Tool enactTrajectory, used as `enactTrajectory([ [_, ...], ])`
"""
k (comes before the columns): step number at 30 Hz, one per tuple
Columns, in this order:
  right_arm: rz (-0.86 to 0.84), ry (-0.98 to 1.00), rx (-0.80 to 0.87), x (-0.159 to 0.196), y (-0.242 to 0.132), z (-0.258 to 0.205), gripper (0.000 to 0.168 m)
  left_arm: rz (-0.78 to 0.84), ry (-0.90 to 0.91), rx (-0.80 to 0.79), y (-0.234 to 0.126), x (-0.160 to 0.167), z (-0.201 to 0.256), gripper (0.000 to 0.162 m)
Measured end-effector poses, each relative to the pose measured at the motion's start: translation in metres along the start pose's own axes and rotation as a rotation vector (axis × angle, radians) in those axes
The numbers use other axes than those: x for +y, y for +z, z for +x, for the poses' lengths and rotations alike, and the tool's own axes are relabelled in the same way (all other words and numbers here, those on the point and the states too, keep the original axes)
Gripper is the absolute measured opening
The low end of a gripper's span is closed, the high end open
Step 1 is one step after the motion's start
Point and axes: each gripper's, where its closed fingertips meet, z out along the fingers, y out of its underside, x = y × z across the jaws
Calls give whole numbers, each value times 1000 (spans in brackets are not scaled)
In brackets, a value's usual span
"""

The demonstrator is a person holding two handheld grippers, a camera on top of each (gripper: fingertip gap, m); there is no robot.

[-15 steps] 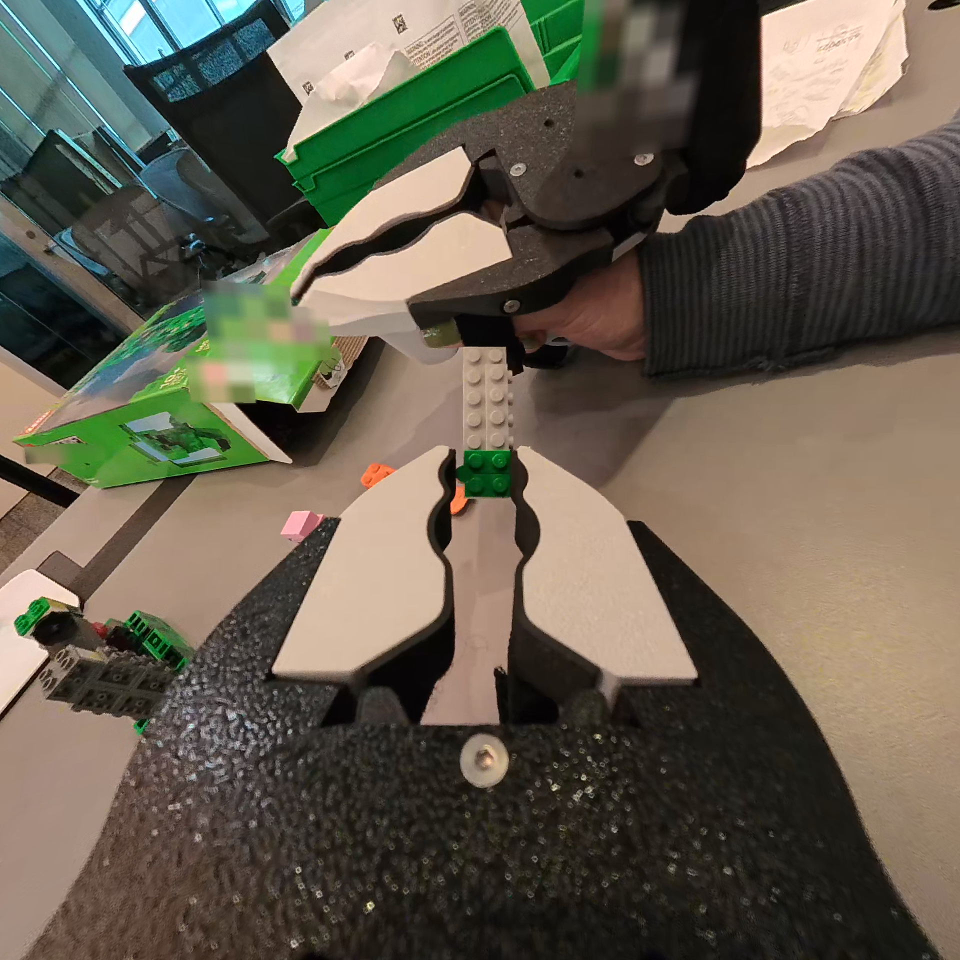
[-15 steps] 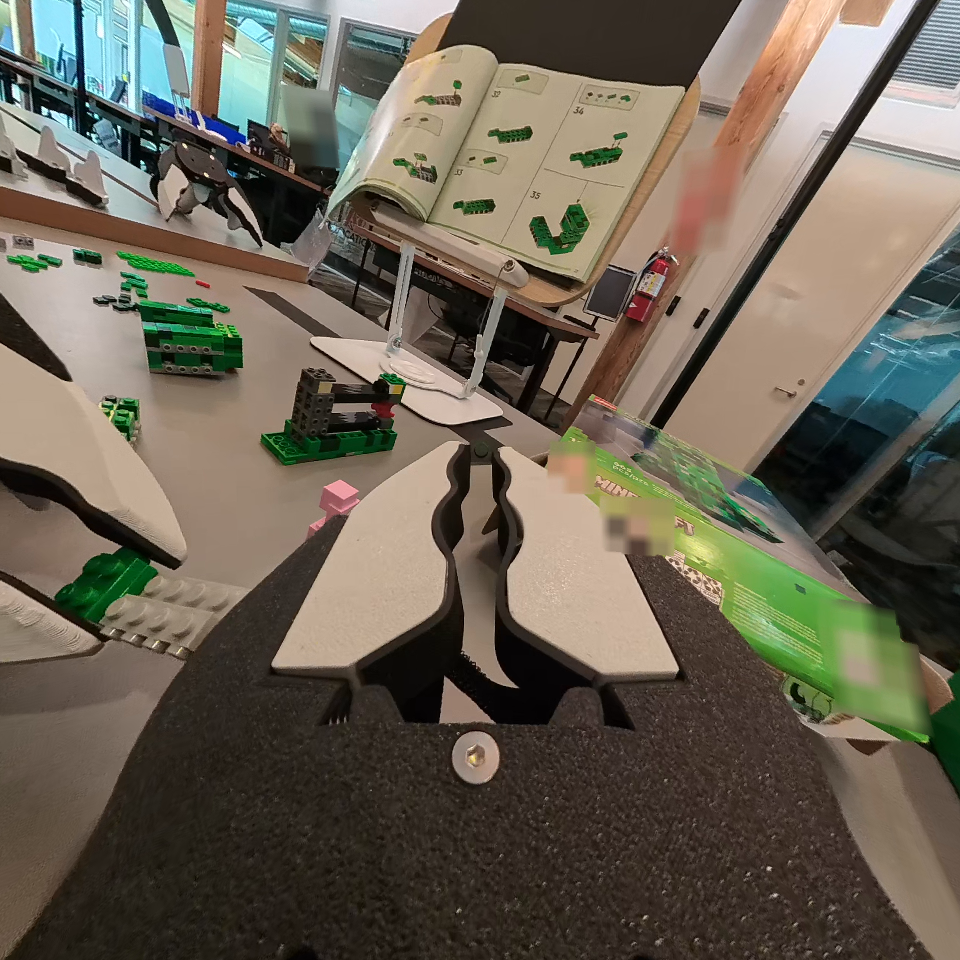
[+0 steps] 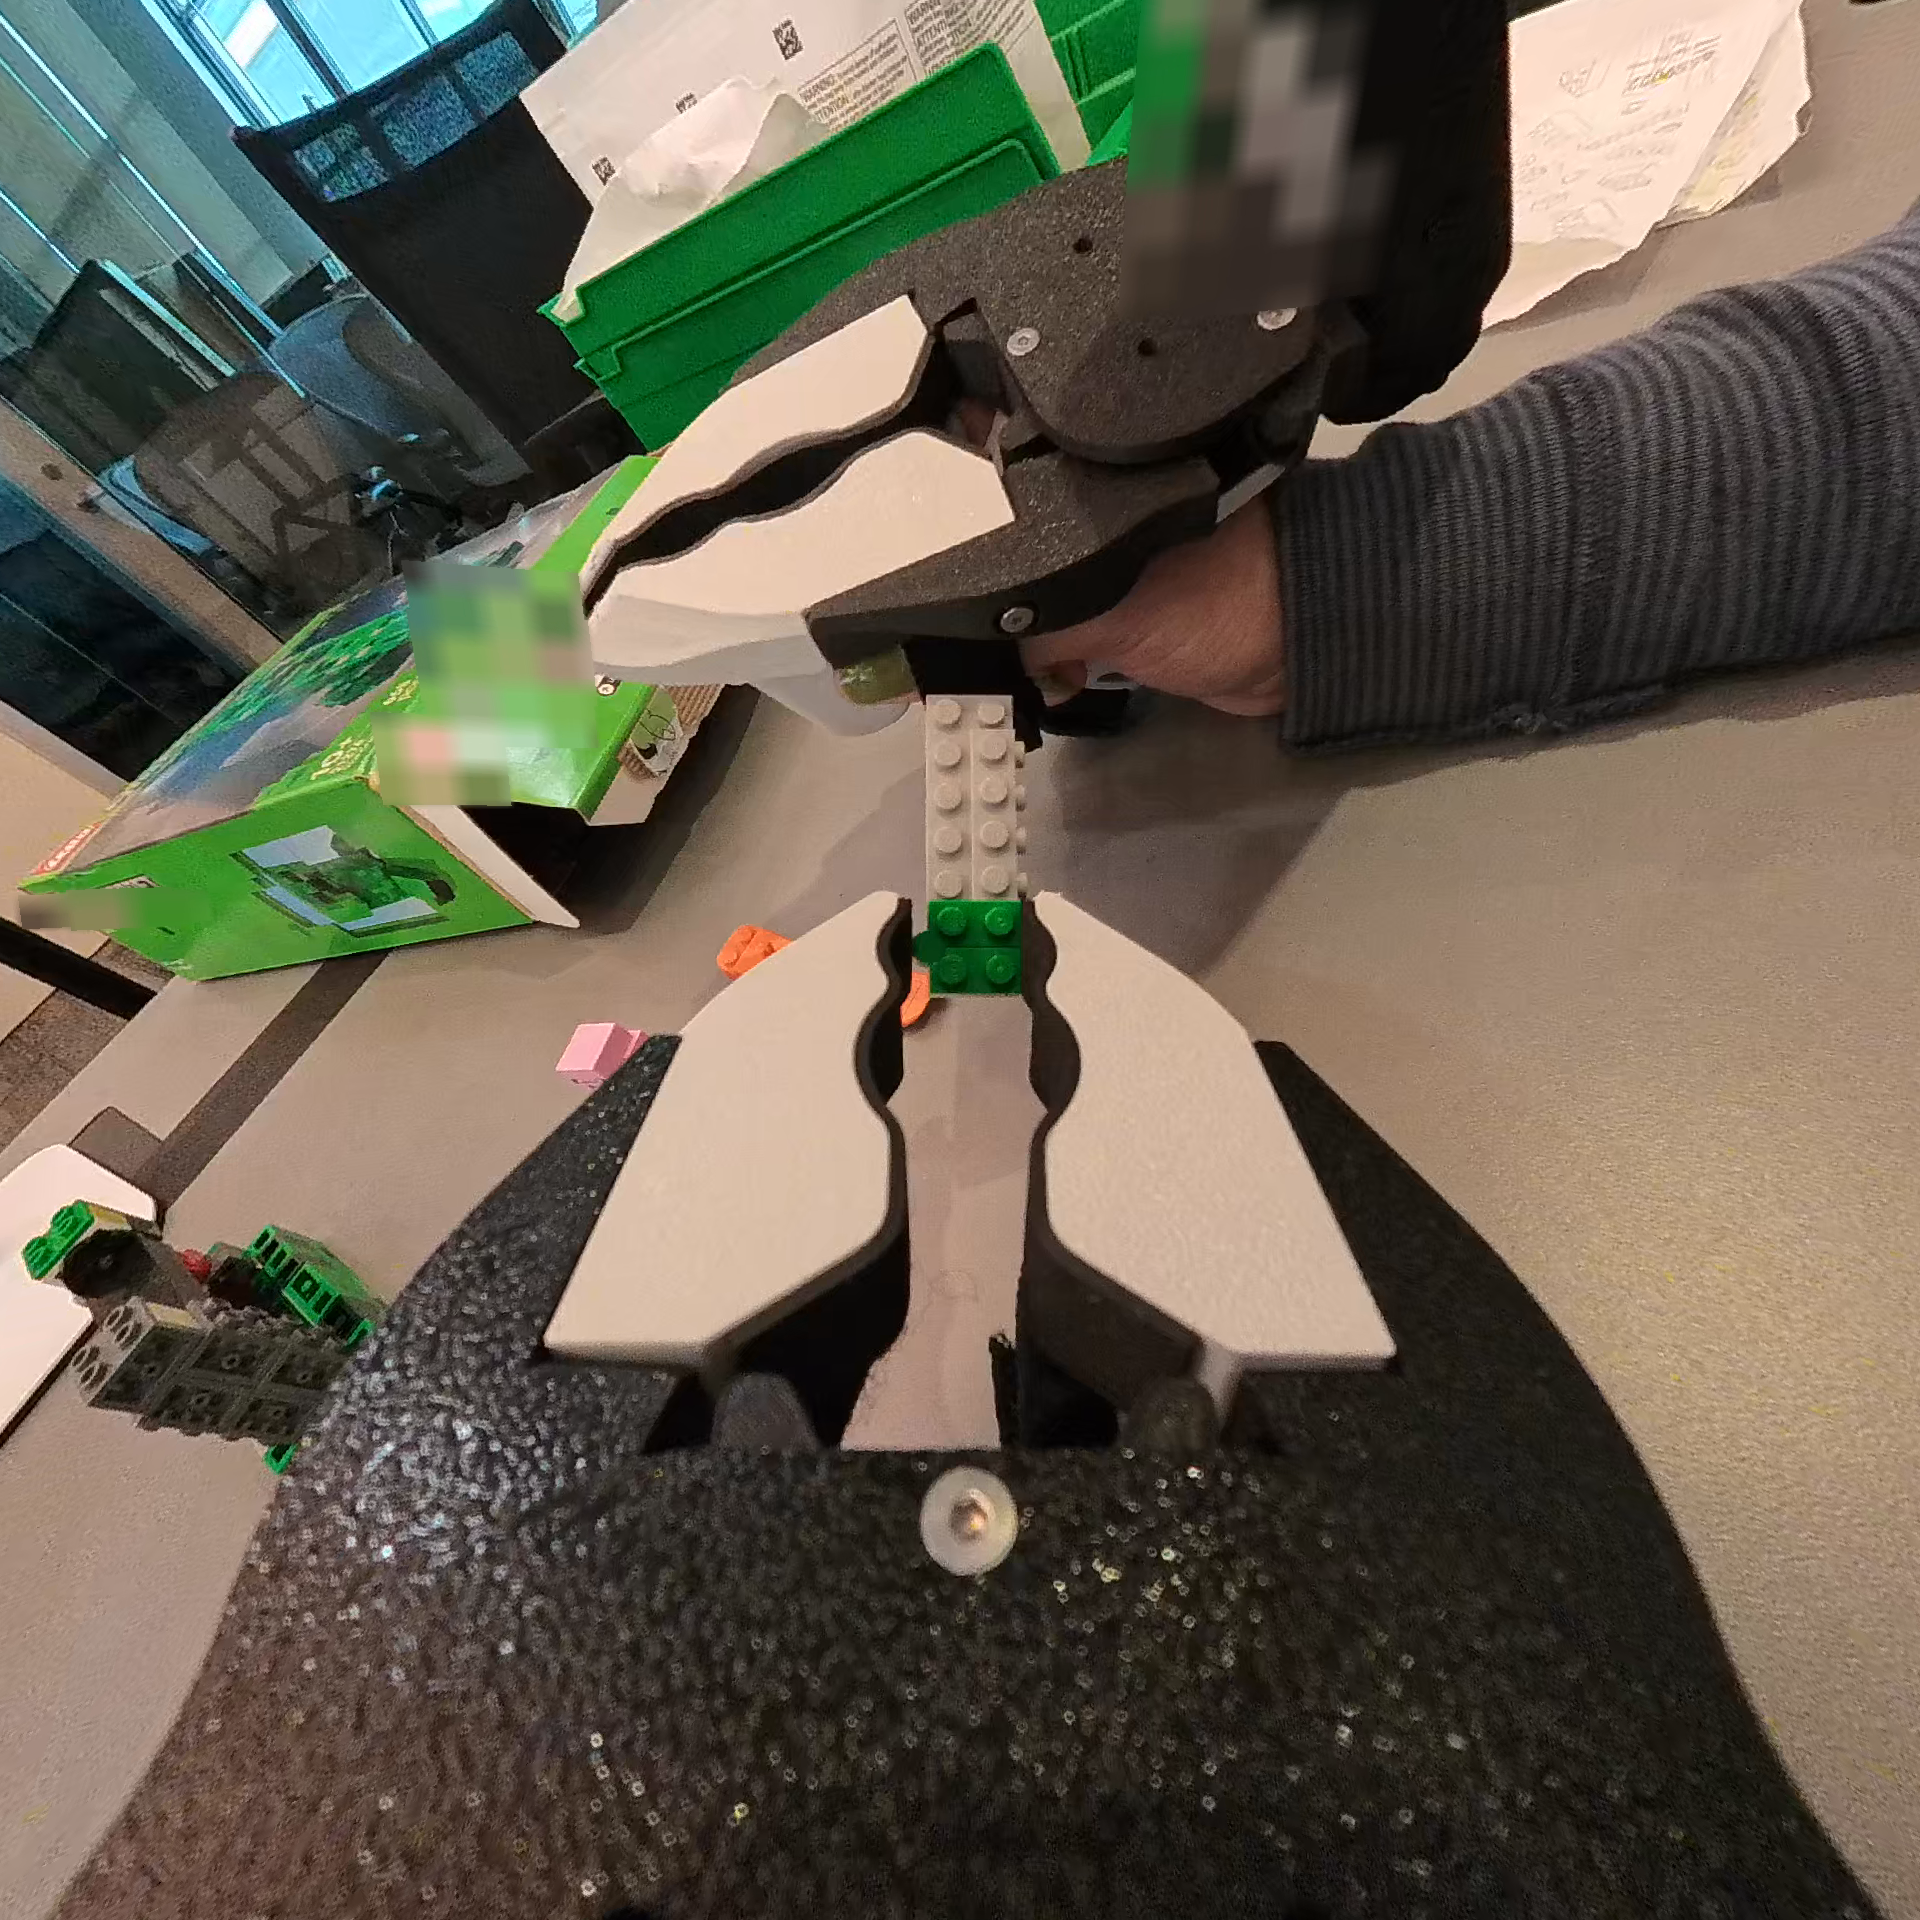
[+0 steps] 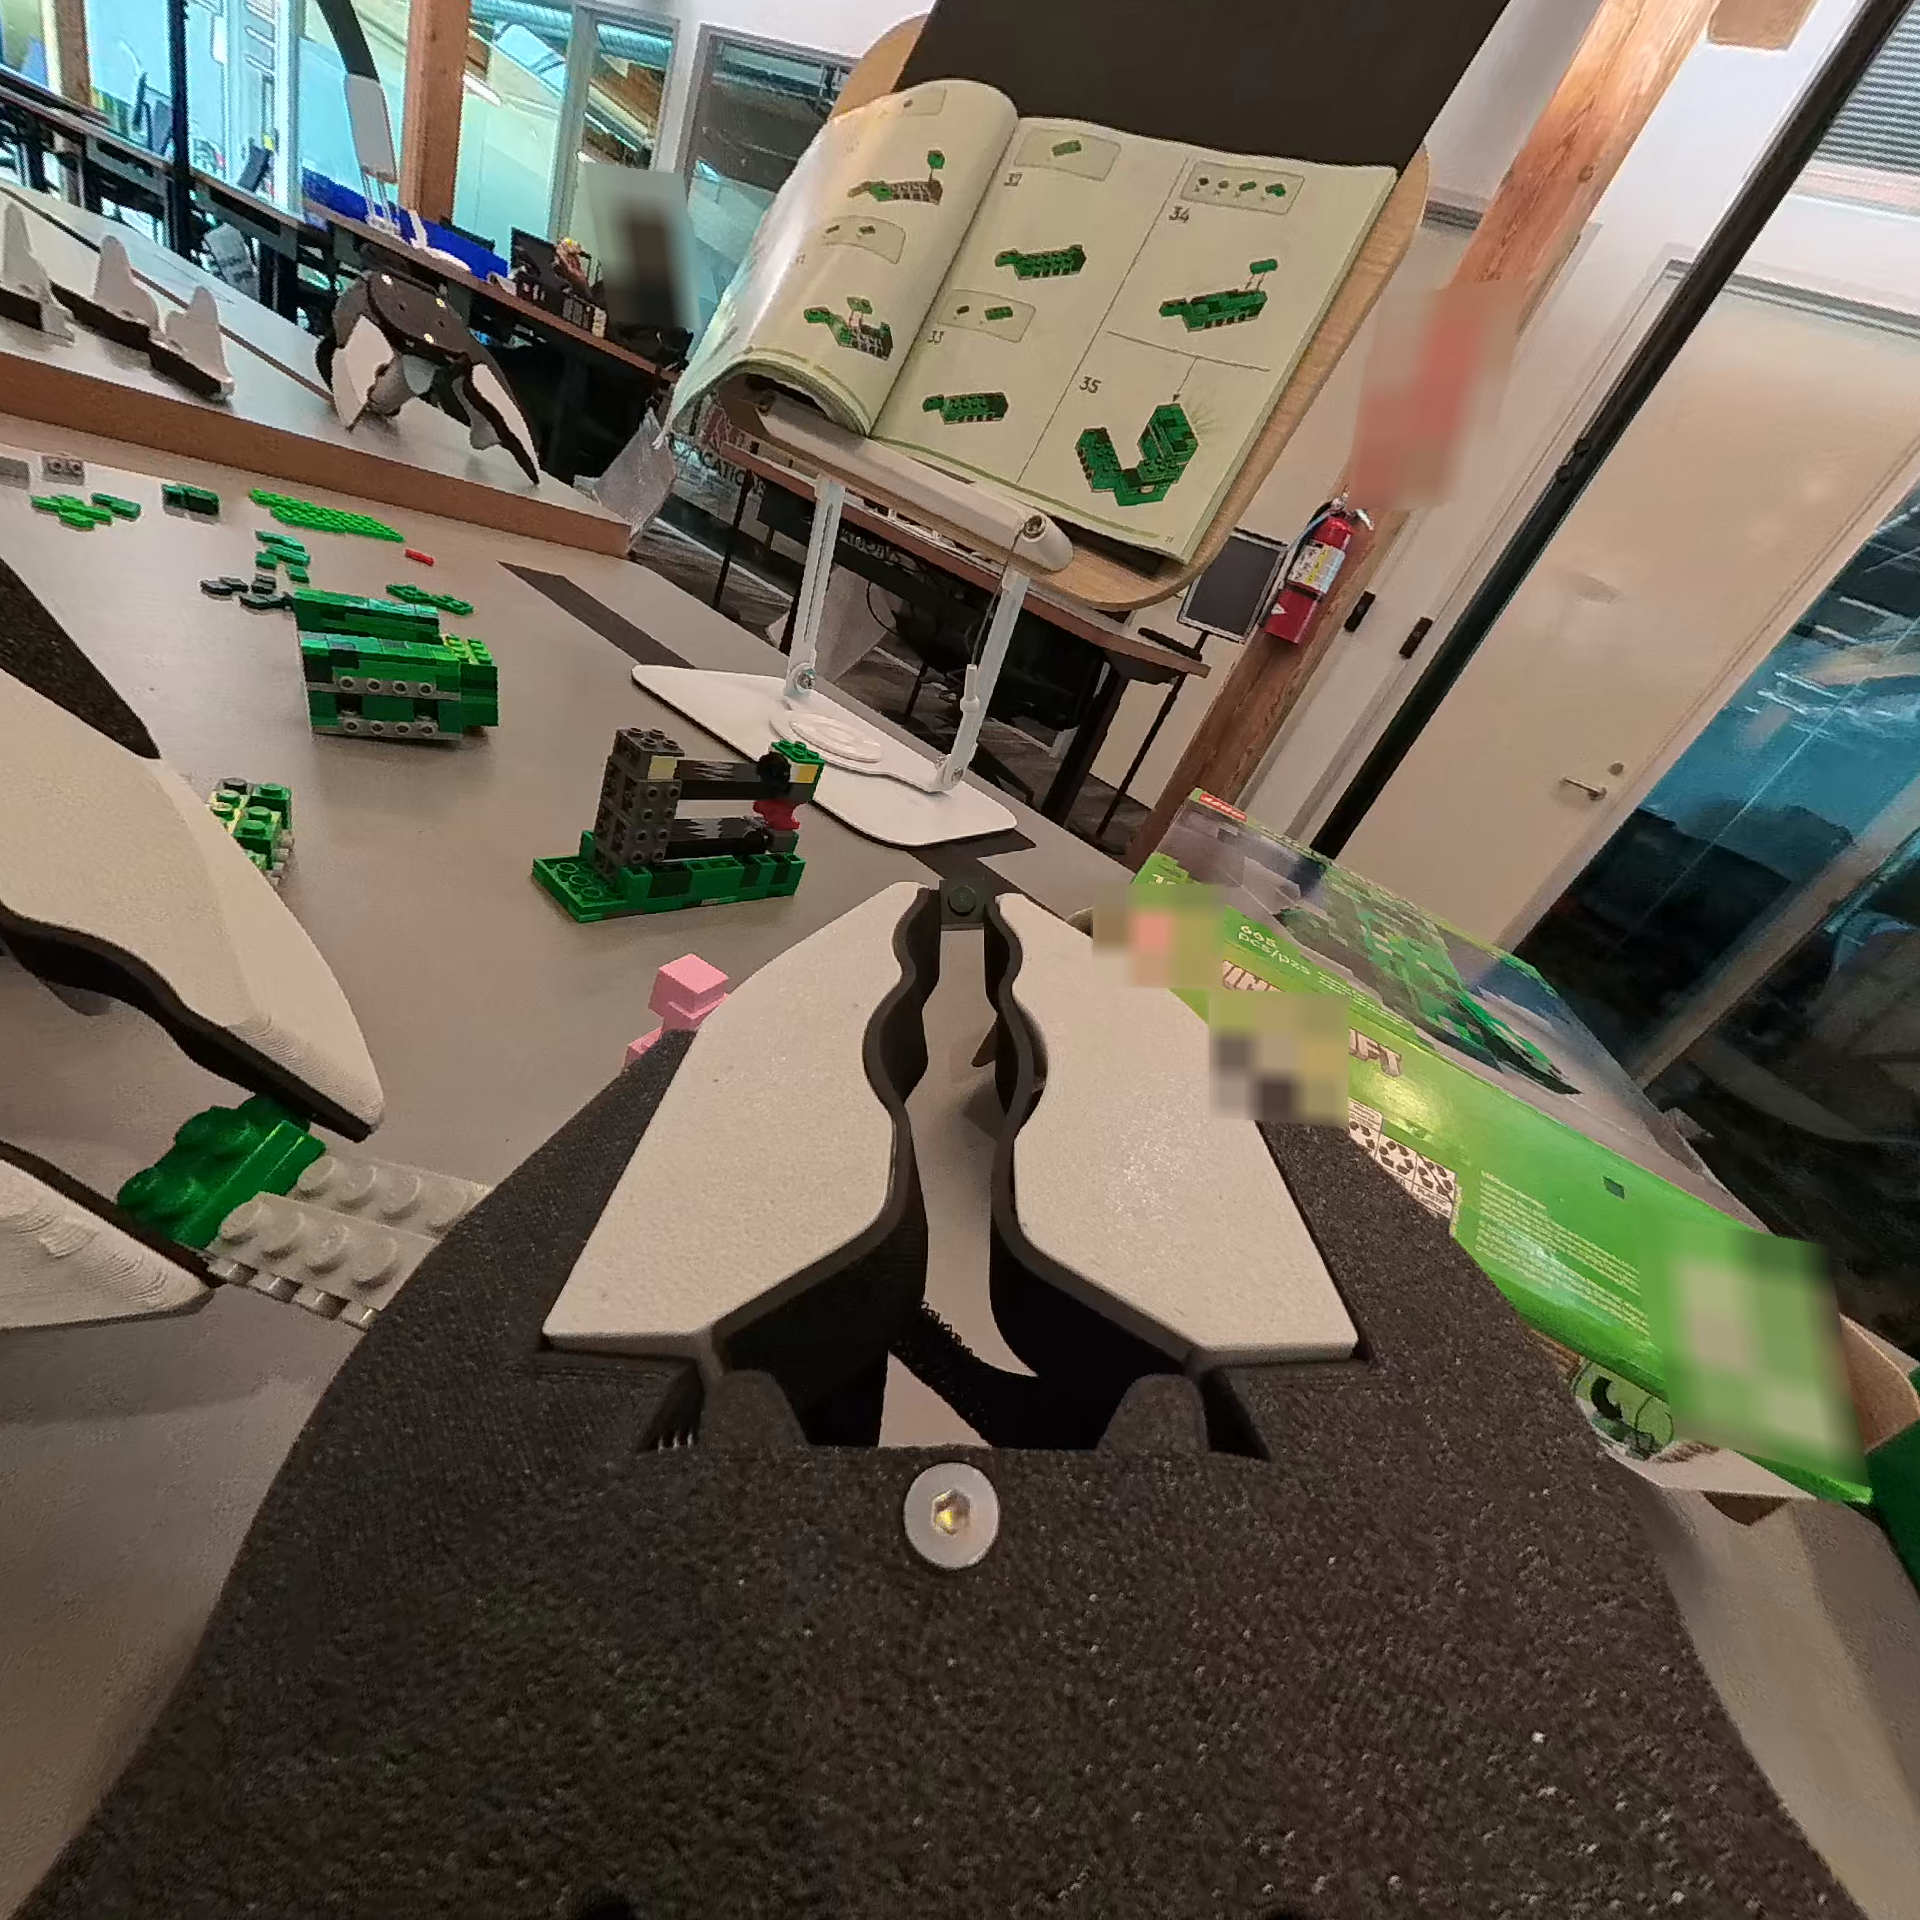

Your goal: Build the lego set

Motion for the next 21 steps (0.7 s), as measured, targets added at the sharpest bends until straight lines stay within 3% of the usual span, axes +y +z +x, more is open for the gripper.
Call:
enactTrajectory([
  [7, -8, 17, -57, 1, -2, -4, 8, -13, -37, 29, -3, 2, 1, 19],
  [15, -71, 134, -512, 4, -28, -45, 7, -113, -125, 100, -22, 16, -3, 19],
  [21, -136, 144, -779, 14, -41, -62, 7, -253, -157, 127, -15, 26, -22, 19],
])
